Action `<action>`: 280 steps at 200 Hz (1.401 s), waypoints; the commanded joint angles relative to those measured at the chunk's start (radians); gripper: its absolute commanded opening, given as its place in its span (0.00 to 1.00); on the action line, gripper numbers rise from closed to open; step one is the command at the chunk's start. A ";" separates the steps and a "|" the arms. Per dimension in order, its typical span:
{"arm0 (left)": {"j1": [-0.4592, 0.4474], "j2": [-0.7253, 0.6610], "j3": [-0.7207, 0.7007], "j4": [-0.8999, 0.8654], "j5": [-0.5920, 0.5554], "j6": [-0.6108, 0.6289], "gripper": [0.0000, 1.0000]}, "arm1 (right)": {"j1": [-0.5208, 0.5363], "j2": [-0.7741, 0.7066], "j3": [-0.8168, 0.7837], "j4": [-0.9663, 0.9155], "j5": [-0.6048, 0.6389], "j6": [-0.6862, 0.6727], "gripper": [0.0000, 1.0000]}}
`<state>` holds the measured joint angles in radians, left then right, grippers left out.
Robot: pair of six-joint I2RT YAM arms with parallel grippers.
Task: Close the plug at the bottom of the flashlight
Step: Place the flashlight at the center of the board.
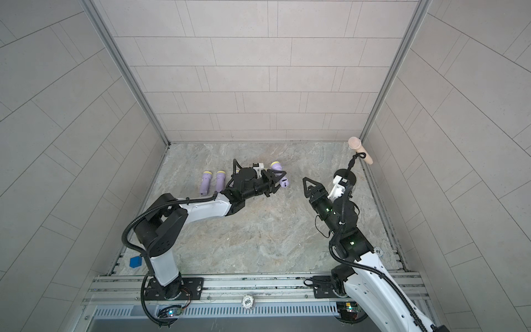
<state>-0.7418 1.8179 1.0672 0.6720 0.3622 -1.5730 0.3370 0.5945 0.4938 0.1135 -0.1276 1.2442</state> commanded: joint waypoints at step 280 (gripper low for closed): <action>-0.067 -0.025 0.594 -1.399 -0.374 0.843 0.00 | -0.156 -0.091 0.464 -1.010 -0.077 -0.604 1.00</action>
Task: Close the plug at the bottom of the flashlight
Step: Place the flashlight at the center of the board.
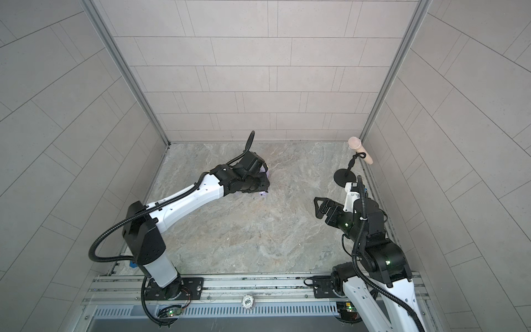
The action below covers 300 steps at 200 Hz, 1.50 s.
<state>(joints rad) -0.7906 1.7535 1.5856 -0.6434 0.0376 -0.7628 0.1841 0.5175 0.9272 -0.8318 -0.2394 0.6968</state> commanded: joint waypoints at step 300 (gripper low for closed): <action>-0.068 0.519 0.706 -0.382 -0.155 0.106 0.00 | -0.003 -0.104 -0.001 -0.052 -0.032 -0.048 1.00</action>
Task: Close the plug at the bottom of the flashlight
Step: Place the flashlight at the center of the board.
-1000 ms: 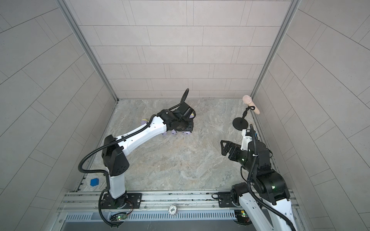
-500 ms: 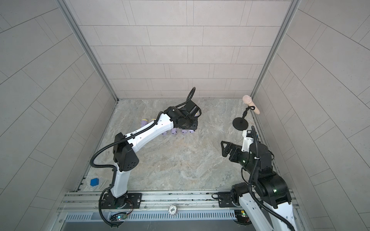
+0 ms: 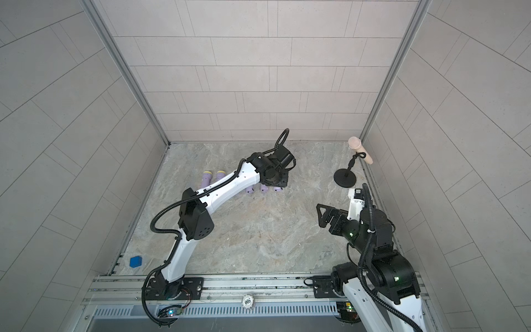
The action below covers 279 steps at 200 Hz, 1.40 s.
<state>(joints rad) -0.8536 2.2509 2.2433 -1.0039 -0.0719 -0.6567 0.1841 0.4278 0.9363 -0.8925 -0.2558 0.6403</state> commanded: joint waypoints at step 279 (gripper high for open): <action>0.081 0.401 0.301 0.068 -0.034 -0.063 0.00 | 0.002 -0.087 -0.138 0.078 -0.131 0.063 1.00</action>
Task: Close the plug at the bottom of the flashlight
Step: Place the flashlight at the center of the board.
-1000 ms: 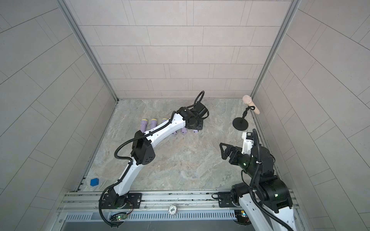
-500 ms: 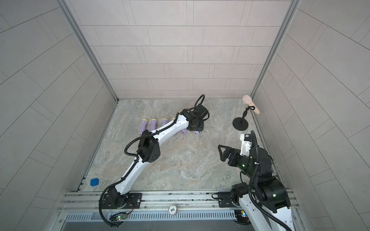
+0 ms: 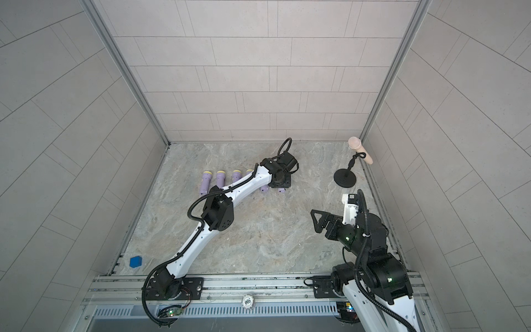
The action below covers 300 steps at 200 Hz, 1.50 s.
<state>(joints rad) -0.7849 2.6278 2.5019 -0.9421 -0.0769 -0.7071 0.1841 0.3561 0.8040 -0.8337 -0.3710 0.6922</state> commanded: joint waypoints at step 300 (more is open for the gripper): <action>0.033 0.093 0.087 -0.031 -0.050 0.014 0.44 | 0.009 -0.030 -0.043 0.048 -0.042 0.030 1.00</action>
<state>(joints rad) -0.7586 2.7014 2.5618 -0.9398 -0.1017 -0.6987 0.1890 0.3336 0.7643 -0.8112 -0.4080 0.7155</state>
